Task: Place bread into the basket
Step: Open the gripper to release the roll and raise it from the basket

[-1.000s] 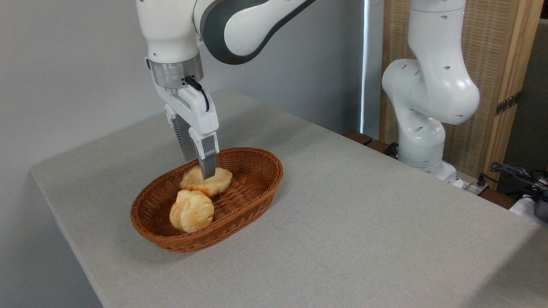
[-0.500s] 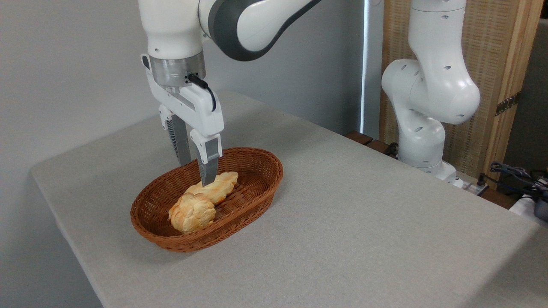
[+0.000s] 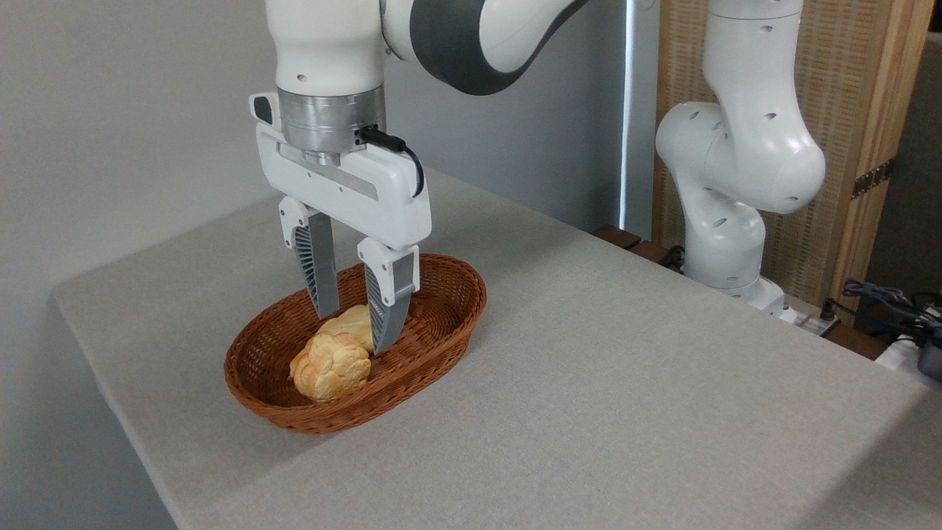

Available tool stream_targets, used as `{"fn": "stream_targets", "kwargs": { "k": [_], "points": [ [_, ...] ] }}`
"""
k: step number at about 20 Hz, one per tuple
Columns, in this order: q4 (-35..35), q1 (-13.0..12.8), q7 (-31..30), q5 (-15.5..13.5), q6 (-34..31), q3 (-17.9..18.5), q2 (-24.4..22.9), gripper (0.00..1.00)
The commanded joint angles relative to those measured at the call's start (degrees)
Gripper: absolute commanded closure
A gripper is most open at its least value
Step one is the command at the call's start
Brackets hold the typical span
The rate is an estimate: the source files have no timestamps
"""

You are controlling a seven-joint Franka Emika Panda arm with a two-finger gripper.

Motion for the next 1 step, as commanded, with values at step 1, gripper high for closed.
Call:
{"fn": "stream_targets", "kwargs": {
  "k": [1],
  "points": [
    [0.0,-0.6,0.2,1.4,-0.1,0.3,-0.5,0.00]
  ]
}}
